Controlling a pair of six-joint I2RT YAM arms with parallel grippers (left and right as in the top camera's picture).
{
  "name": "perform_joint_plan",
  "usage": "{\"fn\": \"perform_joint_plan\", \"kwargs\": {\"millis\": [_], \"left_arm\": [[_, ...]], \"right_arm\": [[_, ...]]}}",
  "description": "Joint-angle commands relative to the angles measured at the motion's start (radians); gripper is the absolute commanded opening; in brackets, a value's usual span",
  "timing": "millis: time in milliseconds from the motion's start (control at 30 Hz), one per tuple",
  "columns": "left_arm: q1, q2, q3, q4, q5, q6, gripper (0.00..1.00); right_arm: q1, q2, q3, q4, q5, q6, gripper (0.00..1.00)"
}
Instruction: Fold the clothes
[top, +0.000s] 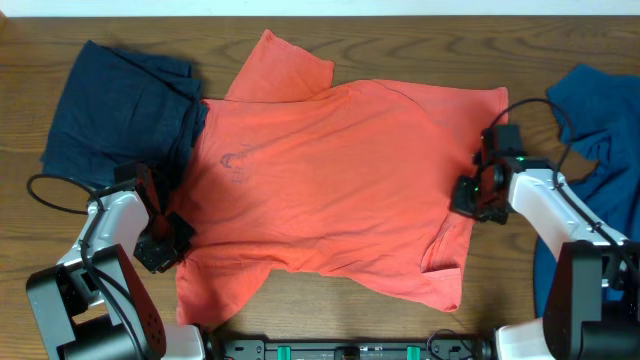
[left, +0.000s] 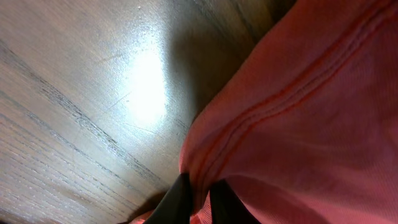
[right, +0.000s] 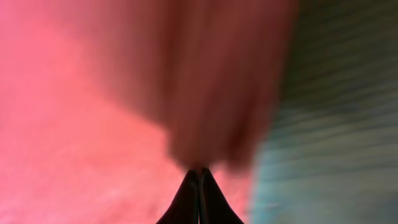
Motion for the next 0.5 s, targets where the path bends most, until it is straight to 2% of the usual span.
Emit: {"fn": "perform_joint_plan", "kwargs": {"millis": [0,67,133,167,200,233,367,467], "left_arm": [[0.003,0.006,0.016,0.0,0.007,0.029,0.13],[0.003,0.006,0.016,0.0,0.007,0.036,0.14],[0.003,0.006,0.016,0.0,0.007,0.036,0.13],[0.003,0.006,0.016,0.0,0.007,0.036,0.14],[0.003,0.006,0.016,0.0,0.008,0.036,0.14],[0.003,0.006,0.016,0.0,0.009,0.038,0.14],[0.003,0.006,0.016,0.002,0.068,0.086,0.14],[0.003,0.006,0.016,0.002,0.071,0.1,0.16]], "right_arm": [[-0.082,0.001,0.036,-0.006,0.191,0.051,0.01],[-0.14,0.0,0.059,-0.009,0.288,0.063,0.02],[-0.19,-0.003,0.083,-0.018,0.29,0.062,0.1],[-0.21,-0.005,0.098,-0.035,0.256,0.052,0.27],[-0.225,-0.008,0.114,-0.058,0.19,0.026,0.39],[-0.236,-0.012,0.134,-0.095,0.082,-0.025,0.45],[-0.216,-0.026,0.168,-0.237,-0.301,-0.251,0.56],[-0.149,-0.029,0.167,-0.368,-0.406,-0.355,0.56]]}}
